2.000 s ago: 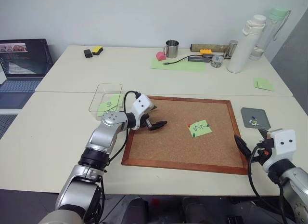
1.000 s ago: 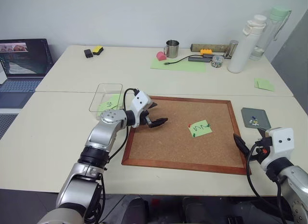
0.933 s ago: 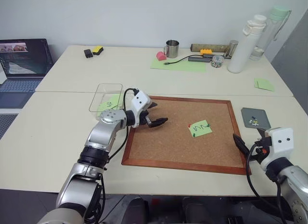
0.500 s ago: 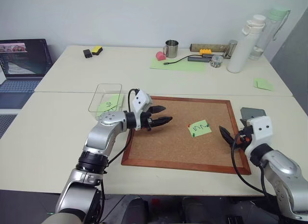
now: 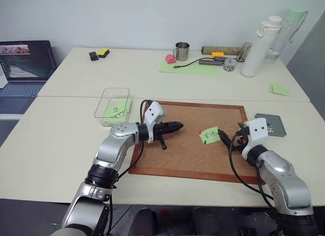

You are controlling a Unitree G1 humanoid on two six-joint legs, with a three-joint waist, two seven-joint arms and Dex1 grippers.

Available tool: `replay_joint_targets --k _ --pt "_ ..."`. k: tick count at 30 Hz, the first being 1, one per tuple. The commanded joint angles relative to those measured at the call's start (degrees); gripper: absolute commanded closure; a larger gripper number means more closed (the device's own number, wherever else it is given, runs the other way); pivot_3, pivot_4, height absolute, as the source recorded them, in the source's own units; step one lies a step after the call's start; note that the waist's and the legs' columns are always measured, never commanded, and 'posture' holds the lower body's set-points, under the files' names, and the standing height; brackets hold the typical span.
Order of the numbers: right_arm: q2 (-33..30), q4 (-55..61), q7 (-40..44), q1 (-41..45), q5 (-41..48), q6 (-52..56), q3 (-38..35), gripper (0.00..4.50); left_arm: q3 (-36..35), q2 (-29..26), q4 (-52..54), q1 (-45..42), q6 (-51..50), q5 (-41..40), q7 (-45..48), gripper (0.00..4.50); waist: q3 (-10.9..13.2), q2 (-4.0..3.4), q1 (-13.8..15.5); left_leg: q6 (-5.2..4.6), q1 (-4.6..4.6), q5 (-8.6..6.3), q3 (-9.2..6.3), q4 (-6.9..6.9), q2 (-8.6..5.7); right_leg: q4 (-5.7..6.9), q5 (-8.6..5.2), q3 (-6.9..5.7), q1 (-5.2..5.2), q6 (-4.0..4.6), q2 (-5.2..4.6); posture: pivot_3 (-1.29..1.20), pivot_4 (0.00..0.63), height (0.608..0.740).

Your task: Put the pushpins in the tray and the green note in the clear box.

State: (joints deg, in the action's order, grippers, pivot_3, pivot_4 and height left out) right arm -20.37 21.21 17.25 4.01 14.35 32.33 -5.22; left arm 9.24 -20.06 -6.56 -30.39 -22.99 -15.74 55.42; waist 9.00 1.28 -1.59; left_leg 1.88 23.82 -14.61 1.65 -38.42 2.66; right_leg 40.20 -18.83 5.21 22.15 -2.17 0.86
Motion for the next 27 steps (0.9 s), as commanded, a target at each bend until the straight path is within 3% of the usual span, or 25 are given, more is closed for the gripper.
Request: replay_joint_targets --k 1,8,21,27 --pt "0.64 -0.86 -0.83 1.8 -1.5 -2.02 0.91 0.0 1.52 0.87 1.16 0.78 2.21 0.97 -0.63 4.47 0.0 0.0 -0.02 0.0 0.0 0.0 0.0 0.0 0.0 0.0 0.0 0.0 0.0 0.0 0.0 0.0 0.15 0.74" --pt "2.59 -5.09 -2.49 4.3 -3.0 -2.46 1.72 0.0 5.91 2.95 -4.85 3.52 5.84 7.64 -5.71 4.47 -0.02 -0.03 -0.01 0.0 -0.03 0.0 0.01 0.0 -0.01 0.01 0.0 0.02 0.0 0.0 -0.01 0.0 0.15 0.74" --pt "5.68 -8.69 -3.05 5.41 -2.85 -2.57 1.77 0.0 6.2 3.27 -6.85 3.19 6.79 8.83 -5.6 4.47 -0.11 -0.12 0.08 -0.01 -0.05 0.0 -0.01 -0.03 0.0 0.05 0.0 -0.01 -0.05 0.0 -0.03 0.0 0.15 0.74" --pt "6.12 -8.06 -2.94 4.34 -2.74 -3.06 1.53 1.12 6.16 2.94 -6.38 3.18 6.31 8.73 -5.22 4.5 -0.12 -0.13 0.08 -0.01 -0.05 0.0 -0.01 -0.03 0.0 0.06 0.0 -0.02 -0.06 0.0 -0.03 0.0 0.15 0.74"
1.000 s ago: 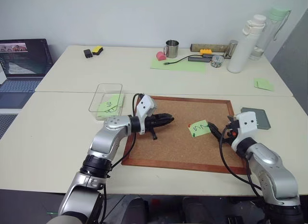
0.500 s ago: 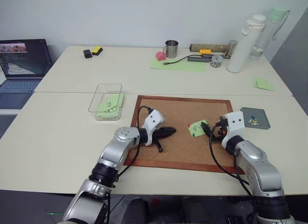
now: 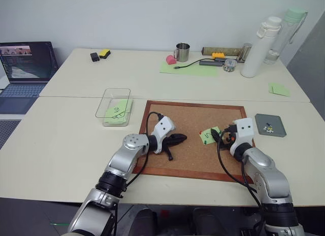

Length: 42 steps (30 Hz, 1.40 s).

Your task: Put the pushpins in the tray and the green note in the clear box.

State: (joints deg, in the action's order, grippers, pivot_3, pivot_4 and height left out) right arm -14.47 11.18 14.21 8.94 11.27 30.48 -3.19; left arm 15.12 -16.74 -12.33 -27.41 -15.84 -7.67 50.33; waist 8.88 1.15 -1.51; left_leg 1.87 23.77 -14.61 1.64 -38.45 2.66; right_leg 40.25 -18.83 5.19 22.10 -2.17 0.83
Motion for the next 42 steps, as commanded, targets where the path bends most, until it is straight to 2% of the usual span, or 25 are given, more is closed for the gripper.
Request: replay_joint_targets --k 1,11,15,30,38,39,42 --pt "0.24 2.02 0.09 -0.67 0.33 -1.28 -0.55 1.28 0.3 -0.4 -0.58 0.2 -0.87 0.65 -0.08 4.5 -0.01 0.0 -0.01 0.0 0.0 0.0 0.0 0.0 0.0 0.0 0.0 0.0 0.0 0.0 0.0 0.0 0.15 0.74" --pt "-0.56 2.68 0.77 -1.68 -0.11 -2.11 -0.09 3.33 -0.02 -0.12 -1.16 -0.52 -0.91 0.43 0.01 4.5 -0.01 0.0 -0.02 0.0 0.0 0.0 0.0 0.0 -0.01 0.0 0.0 0.0 0.0 0.0 0.0 0.0 0.15 0.74" --pt "-0.63 4.15 1.38 -1.87 0.27 -2.37 0.02 4.02 -0.18 -0.18 -1.7 -0.75 -0.61 0.52 -0.01 4.5 0.0 0.0 0.01 0.0 0.0 0.0 0.0 0.0 -0.01 0.0 0.0 0.0 0.0 0.0 0.0 0.0 0.15 0.74" --pt "-1.06 14.94 1.54 -2.3 5.1 1.79 -2.69 4.02 0.64 -1.13 -2.93 -0.78 -0.77 2.13 -0.76 4.5 -0.01 0.01 -0.02 0.0 0.0 0.0 -0.01 0.01 -0.01 0.0 0.0 -0.02 -0.01 0.0 0.01 0.0 0.15 0.74" --pt "-2.15 13.76 1.17 -2.97 3.7 2.59 -2.81 4.02 0.91 -0.85 -3.43 -1.11 -0.41 2.13 -0.71 4.5 -0.01 0.01 -0.04 0.0 -0.02 0.0 -0.01 0.01 -0.03 0.0 0.0 -0.02 -0.02 0.0 0.01 0.0 0.15 0.74" --pt "-2.11 13.59 1.23 -3.03 3.82 2.81 -2.73 3.84 0.9 -0.81 -3.5 -1.16 -0.38 2.11 -0.74 4.5 -0.01 0.01 -0.04 0.0 -0.02 0.0 -0.01 0.01 -0.03 0.0 0.0 -0.02 -0.02 0.0 0.01 0.0 0.15 0.74" --pt "-1.97 12.9 1.56 -3.12 3.68 3.19 -1.89 3.84 0.92 -0.88 -3.43 -1.11 -0.32 2.03 -0.71 4.5 -0.01 0.01 -0.04 0.0 -0.02 0.0 -0.01 0.01 -0.04 0.0 0.0 -0.02 -0.03 0.0 0.01 0.0 0.15 0.74"
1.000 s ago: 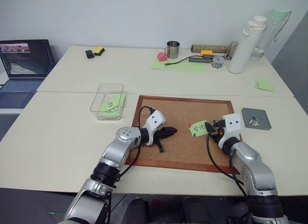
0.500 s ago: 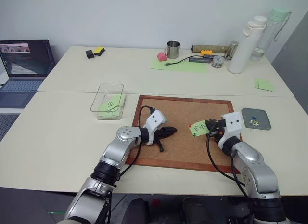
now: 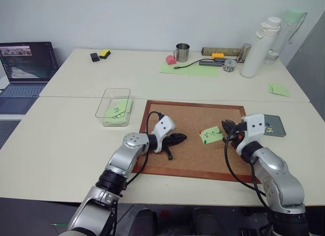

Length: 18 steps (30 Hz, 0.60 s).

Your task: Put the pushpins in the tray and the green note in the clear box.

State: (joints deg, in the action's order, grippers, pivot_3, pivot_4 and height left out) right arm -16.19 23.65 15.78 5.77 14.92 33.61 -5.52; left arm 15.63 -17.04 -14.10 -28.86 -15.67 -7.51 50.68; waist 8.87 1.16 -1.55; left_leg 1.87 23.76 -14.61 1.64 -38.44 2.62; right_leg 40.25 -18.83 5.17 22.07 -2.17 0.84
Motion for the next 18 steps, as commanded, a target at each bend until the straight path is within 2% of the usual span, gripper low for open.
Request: replay_joint_targets --k 1,4,7,18 --pt "-0.21 0.18 -0.05 0.05 -0.3 0.0 0.82 3.84 0.4 -0.65 -1.56 0.41 -0.51 1.84 -1.03 4.5 0.0 0.0 0.0 0.0 0.0 0.0 0.0 0.0 0.0 0.0 0.0 0.0 0.0 0.0 0.0 0.0 0.15 0.74" --pt "-0.3 -2.03 -0.59 0.56 -2.17 -0.59 2.27 3.84 0.35 -0.81 -1.42 0.5 -0.59 1.81 -0.97 4.5 0.0 0.0 -0.01 0.0 0.0 0.0 0.0 0.0 0.0 0.0 0.0 0.0 0.0 0.0 0.0 0.0 0.15 0.74" --pt "0.04 -4.22 -1.12 1.48 -2.92 -0.98 2.65 3.22 0.31 -0.9 -1.14 0.58 -0.75 1.78 -1.01 4.5 0.0 0.0 -0.02 0.0 0.0 0.0 0.0 0.0 0.0 0.0 0.0 0.0 0.0 0.0 0.0 0.0 0.15 0.74" --pt "1.15 -8.81 -1.14 3.85 -3.08 -1.0 3.01 3.22 0.18 -1.24 0.12 1.25 -1.43 1.52 -1.06 4.5 0.0 0.0 -0.1 0.0 0.0 0.0 0.0 0.02 0.01 -0.01 0.0 0.0 0.01 0.0 0.01 0.0 0.15 0.74"
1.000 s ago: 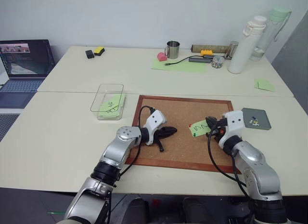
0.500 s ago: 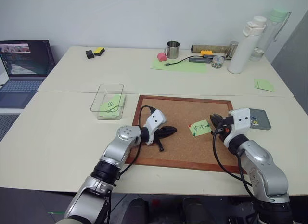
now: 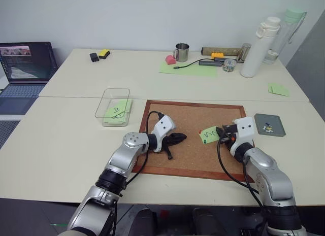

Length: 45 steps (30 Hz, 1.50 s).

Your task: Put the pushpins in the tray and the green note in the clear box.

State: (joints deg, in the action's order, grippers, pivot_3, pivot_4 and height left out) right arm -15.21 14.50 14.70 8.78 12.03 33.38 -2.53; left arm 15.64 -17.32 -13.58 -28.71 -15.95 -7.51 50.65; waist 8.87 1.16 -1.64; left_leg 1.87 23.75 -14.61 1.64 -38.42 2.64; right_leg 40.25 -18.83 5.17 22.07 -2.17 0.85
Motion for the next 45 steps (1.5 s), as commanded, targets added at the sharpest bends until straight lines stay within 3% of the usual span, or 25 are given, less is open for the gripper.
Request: replay_joint_targets --k 1,7,14,40,45 --pt "0.29 0.19 -0.09 0.86 -0.04 -0.52 -0.02 3.22 0.16 -1.0 -0.33 1.15 -1.19 1.52 -1.05 4.5 0.0 0.0 -0.03 0.0 0.0 0.0 0.0 0.0 0.01 0.0 0.0 0.0 0.0 0.0 0.0 0.0 0.15 0.74" --pt "0.77 0.3 0.14 0.14 1.0 0.26 -0.49 3.22 0.06 -1.21 0.07 1.35 -1.34 1.45 -1.17 4.5 0.0 0.0 -0.05 0.0 0.0 0.0 0.01 0.02 0.02 0.0 0.0 0.01 0.01 0.0 0.0 0.0 0.15 0.74" --pt "0.84 0.67 0.25 -0.45 1.42 -0.19 -0.9 4.47 -0.01 -1.2 0.14 1.36 -1.24 1.42 -1.39 4.5 0.0 0.0 -0.07 0.0 -0.01 0.0 0.01 0.02 0.02 -0.01 0.0 0.01 0.01 0.0 0.01 0.0 0.15 0.74" --pt "0.9 9.83 0.4 -2.33 5.69 -3.53 -5.81 4.47 0.83 -1.41 -1.0 1.54 -0.05 2.64 -1.09 4.5 0.0 0.0 -0.06 0.01 -0.03 0.0 0.02 0.2 0.01 -0.14 0.0 0.0 0.01 0.0 0.0 0.0 0.15 0.74" --pt "-0.56 4.21 -6.41 -0.3 0.58 -5.28 -10.7 4.47 0.85 -1.52 -0.78 1.62 0.0 2.44 -0.61 4.5 0.0 0.0 -0.06 0.01 -0.03 0.0 0.04 0.2 0.02 -0.14 0.0 0.02 0.01 0.0 -0.01 0.0 0.15 0.74"
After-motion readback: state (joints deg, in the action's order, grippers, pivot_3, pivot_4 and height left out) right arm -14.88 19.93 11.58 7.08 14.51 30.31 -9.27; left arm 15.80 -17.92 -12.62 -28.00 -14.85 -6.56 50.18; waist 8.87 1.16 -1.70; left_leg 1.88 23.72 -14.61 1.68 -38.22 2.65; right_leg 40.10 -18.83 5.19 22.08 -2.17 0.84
